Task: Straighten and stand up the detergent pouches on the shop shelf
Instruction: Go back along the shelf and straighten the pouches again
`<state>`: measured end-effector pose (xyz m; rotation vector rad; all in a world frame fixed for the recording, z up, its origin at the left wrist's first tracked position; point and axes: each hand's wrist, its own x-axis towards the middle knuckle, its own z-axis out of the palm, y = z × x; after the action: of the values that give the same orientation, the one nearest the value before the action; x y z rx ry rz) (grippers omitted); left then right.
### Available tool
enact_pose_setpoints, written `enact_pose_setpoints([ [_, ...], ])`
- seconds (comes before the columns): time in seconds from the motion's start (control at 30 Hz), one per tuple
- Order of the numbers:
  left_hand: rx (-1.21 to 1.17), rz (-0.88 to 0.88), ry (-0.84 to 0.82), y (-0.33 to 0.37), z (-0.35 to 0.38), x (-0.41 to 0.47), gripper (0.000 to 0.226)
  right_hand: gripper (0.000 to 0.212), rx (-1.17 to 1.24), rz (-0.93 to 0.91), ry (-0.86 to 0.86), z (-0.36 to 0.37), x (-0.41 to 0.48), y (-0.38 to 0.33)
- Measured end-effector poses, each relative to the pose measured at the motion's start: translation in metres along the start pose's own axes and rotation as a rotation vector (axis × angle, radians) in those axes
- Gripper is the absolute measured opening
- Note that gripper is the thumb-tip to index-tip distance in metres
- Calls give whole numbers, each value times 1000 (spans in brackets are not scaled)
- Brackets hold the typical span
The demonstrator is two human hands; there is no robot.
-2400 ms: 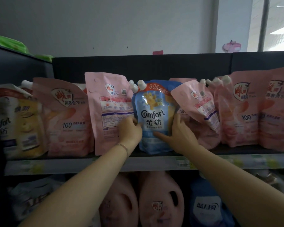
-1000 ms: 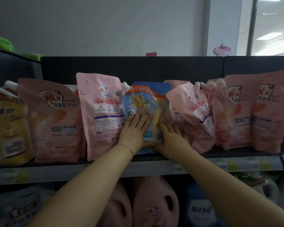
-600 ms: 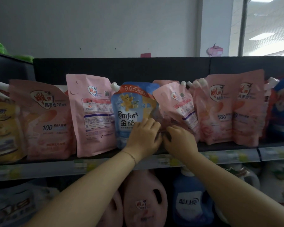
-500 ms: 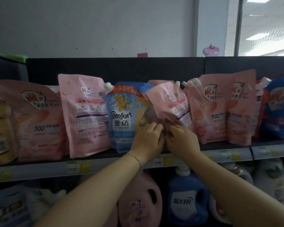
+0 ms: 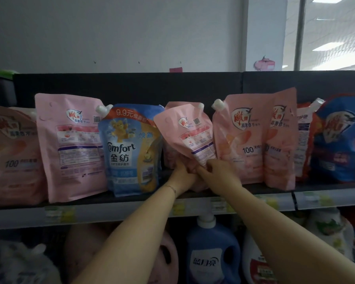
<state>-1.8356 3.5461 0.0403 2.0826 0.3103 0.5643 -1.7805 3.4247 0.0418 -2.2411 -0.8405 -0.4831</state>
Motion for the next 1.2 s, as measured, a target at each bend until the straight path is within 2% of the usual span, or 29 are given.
enact_pose_setpoints([
  [0.17,9,32,29,-15,-2,15,100,35,128,-149,15,21,4,7],
  [0.27,-95,151,17,-21,3,16,89,36,217,-190,39,27,7,14],
  [0.37,-84,210,97,-22,7,16,72,38,303,-182,29,31,9,18],
  [0.5,-5,131,290,-20,7,10,73,27,415,-196,-35,33,11,20],
  [0.7,188,-15,541,-18,10,6,48,33,342,-255,-125,35,12,21],
  [0.8,228,-53,630,-16,9,6,48,39,332,-272,-172,31,8,20],
  [0.97,400,19,567,-13,11,-4,65,56,306,-181,-201,26,6,18],
  [1.1,541,159,434,-12,14,-11,58,75,546,-8,-236,22,10,18],
  [1.13,532,201,398,-14,14,-10,62,74,622,30,-237,21,12,17],
  [1.17,512,235,360,-17,13,-9,67,64,690,45,-221,20,13,17],
  [1.2,480,268,330,-19,12,-8,69,44,741,43,-206,19,13,18],
])
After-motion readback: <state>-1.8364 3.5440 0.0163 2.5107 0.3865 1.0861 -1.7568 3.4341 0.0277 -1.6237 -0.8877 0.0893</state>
